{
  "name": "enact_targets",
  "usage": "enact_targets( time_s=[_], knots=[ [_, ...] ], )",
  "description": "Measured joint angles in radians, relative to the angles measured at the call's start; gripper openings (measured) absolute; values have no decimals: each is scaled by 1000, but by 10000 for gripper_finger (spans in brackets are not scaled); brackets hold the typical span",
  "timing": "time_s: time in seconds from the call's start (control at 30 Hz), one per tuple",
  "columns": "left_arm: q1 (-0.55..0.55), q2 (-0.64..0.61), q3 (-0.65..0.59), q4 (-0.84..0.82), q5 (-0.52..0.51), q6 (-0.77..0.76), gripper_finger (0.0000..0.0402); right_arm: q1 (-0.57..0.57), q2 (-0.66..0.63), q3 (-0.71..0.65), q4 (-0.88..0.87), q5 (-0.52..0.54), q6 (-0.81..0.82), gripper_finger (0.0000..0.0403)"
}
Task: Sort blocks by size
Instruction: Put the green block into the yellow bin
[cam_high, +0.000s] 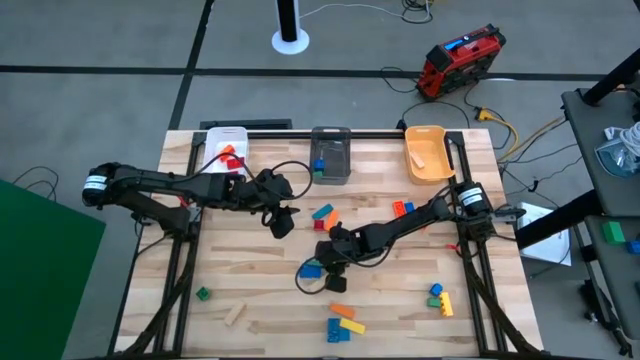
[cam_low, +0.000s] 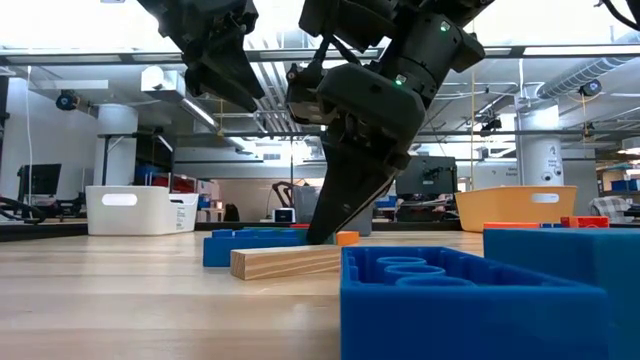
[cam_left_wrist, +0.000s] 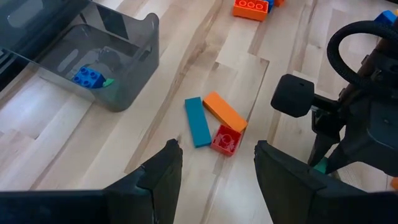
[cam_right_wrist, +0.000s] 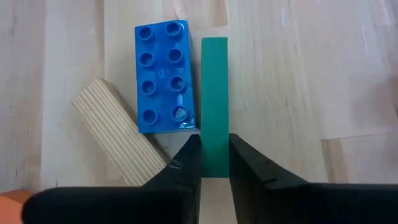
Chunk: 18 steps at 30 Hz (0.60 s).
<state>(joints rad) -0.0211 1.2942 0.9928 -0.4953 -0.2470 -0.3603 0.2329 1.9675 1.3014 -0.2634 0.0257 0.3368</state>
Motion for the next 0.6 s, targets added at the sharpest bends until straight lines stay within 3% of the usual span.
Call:
enact_targets(
  time_s=[0.3, 0.6],
  knots=[
    [0, 0, 4, -1, 0, 0, 178, -29, -17, 46, -142, 0, 23, 52],
    [0, -2, 179, -136, -84, 64, 178, -150, -228, 53, -273, 23, 91, 44]
  ],
)
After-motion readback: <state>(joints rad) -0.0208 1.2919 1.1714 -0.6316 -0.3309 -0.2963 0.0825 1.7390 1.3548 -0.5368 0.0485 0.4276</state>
